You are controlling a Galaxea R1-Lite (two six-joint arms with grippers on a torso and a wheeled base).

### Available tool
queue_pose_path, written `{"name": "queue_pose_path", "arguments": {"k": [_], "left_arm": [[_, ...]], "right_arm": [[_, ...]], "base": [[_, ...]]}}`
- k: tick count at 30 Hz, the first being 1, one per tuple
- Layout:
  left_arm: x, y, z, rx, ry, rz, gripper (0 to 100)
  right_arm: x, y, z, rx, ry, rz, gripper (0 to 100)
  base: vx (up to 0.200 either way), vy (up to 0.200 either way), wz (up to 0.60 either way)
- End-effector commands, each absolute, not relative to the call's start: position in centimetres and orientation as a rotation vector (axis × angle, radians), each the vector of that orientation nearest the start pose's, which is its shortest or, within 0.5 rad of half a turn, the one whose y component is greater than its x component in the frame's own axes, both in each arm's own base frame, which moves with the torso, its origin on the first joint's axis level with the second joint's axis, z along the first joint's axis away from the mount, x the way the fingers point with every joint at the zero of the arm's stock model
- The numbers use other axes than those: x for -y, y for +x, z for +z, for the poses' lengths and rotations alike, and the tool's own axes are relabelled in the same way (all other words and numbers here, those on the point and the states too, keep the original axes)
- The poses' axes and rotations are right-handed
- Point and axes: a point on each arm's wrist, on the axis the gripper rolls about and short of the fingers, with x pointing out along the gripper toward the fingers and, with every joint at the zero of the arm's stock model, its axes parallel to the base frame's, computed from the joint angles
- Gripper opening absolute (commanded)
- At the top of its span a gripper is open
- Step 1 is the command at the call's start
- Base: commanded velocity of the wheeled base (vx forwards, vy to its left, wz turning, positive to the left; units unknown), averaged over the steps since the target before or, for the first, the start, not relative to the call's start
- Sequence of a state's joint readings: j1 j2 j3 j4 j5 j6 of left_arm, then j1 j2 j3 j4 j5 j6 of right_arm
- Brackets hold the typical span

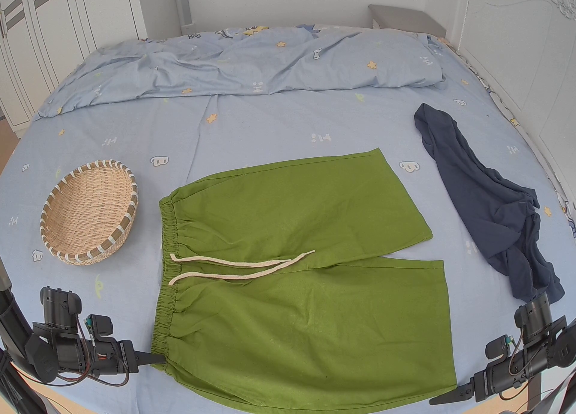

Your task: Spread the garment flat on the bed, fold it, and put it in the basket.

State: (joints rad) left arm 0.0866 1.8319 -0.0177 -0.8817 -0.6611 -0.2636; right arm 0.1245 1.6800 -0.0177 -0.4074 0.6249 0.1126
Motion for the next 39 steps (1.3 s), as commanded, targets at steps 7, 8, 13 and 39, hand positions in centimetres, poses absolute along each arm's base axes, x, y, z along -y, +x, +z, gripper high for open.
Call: {"name": "queue_pose_path", "arguments": {"k": [7,8,13,39], "left_arm": [[-0.2,16.3,2.3,-0.962,-0.593,-0.405,0],[-0.1,16.3,2.2,-0.964,-0.593,-0.406,0],[0.0,16.3,2.2,-0.966,-0.590,-0.412,0],[-0.1,16.3,2.2,-0.968,-0.591,-0.408,0]], "right_arm": [[-3.7,13.2,1.1,-1.287,0.385,0.624,100],[-3.6,13.2,0.9,-1.284,0.387,0.624,100],[-3.4,13.4,0.8,-1.277,0.398,0.609,100],[-2.5,13.5,1.3,-1.230,0.439,0.560,0]], "base": [[0.000,0.000,0.00],[0.000,0.000,0.00],[0.000,0.000,0.00],[0.000,0.000,0.00]]}}
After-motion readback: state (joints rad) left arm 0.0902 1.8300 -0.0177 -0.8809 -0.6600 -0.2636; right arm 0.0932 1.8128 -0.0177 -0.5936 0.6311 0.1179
